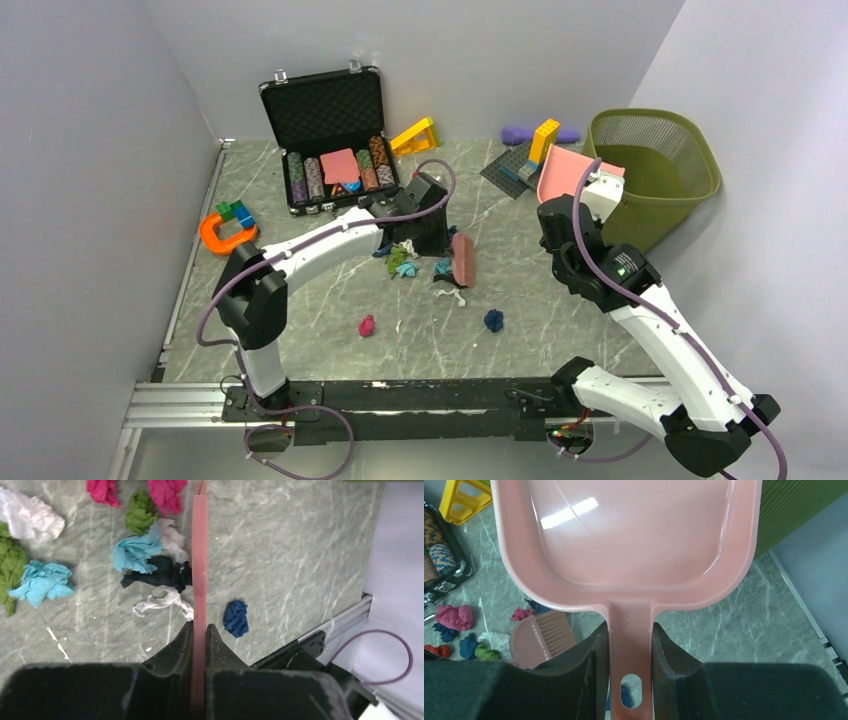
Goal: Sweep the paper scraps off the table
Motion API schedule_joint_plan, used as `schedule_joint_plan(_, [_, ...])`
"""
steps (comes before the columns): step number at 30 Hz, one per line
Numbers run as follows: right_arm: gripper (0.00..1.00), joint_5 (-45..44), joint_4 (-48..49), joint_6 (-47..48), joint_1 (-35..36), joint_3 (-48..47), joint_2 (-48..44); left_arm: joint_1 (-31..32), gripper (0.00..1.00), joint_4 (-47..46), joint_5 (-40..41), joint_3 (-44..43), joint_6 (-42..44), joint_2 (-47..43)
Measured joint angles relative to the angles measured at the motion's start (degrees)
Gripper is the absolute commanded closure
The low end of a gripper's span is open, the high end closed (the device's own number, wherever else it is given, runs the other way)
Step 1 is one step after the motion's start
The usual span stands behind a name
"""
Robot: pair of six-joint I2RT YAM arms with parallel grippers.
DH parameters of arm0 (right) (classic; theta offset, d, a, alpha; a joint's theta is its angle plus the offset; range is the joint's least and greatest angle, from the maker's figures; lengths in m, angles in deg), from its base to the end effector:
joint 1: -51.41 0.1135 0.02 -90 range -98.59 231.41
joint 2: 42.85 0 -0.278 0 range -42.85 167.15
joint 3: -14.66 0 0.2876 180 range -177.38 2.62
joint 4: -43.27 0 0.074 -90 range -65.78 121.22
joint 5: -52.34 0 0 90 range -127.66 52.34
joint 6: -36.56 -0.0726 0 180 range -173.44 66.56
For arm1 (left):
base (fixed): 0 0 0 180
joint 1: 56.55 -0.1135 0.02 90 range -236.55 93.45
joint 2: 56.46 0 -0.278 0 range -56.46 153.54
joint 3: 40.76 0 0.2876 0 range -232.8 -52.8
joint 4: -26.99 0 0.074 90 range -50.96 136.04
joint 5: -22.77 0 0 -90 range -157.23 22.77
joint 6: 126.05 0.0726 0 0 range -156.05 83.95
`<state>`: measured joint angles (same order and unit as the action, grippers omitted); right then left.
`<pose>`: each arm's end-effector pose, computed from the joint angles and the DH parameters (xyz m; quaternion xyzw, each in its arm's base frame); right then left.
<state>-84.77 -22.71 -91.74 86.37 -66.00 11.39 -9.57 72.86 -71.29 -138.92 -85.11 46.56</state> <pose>0.2028 0.0769 0.3885 0.1944 0.8240 -0.0571 0.5292 0.3114 -0.3412 0.2466 -0.0052 0.9413 -0.2720 0.1998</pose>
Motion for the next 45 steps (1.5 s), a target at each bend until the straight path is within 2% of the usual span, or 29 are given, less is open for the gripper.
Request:
schedule_joint_plan(3, [1.0, 0.8, 0.1, 0.4, 0.0, 0.0, 0.1, 0.0, 1.0, -2.4, -3.8, -0.1, 2.3, -0.9])
schedule_joint_plan(11, [1.0, 2.9, 1.1, 1.3, 0.0, 0.8, 0.0, 0.3, 1.0, -18.9, -22.9, -1.1, 1.6, 2.4])
schedule_joint_plan(14, [1.0, 3.3, 1.4, 1.4, 0.0, 0.8, 0.1, 1.6, 1.0, -18.9, -28.2, -4.4, 2.1, 7.4])
schedule_joint_plan(17, [1.0, 4.0, 2.3, 1.6, 0.0, 1.1, 0.3, 3.7, 1.0, -14.4, -29.6, -7.0, 5.3, 10.6])
schedule_joint_plan(22, [1.0, 4.9, 3.6, 1.9, 0.0, 2.1, 1.7, 7.9, 1.0, -4.8, -27.1, -7.3, 11.0, 11.1])
schedule_joint_plan(29, [1.0, 6.3, 5.4, 2.4, 0.0, 2.5, 3.6, 8.3, 1.0, 9.4, -11.6, -8.7, 14.4, 9.6])
schedule_joint_plan(35, [1.0, 8.3, 7.3, 2.8, 0.0, 3.5, 5.2, 5.5, 1.0, 17.1, 2.2, -5.3, 15.3, -1.9])
schedule_joint_plan(40, [1.0, 10.2, 8.0, 3.9, 0.0, 3.8, 7.8, 0.0, 1.0, 19.8, 3.2, 0.1, 17.4, -12.1])
schedule_joint_plan(45, [1.0, 10.4, 7.3, 4.8, 0.0, 3.8, 8.8, -1.4, 1.0, 16.9, -3.0, 0.3, 19.5, -18.1])
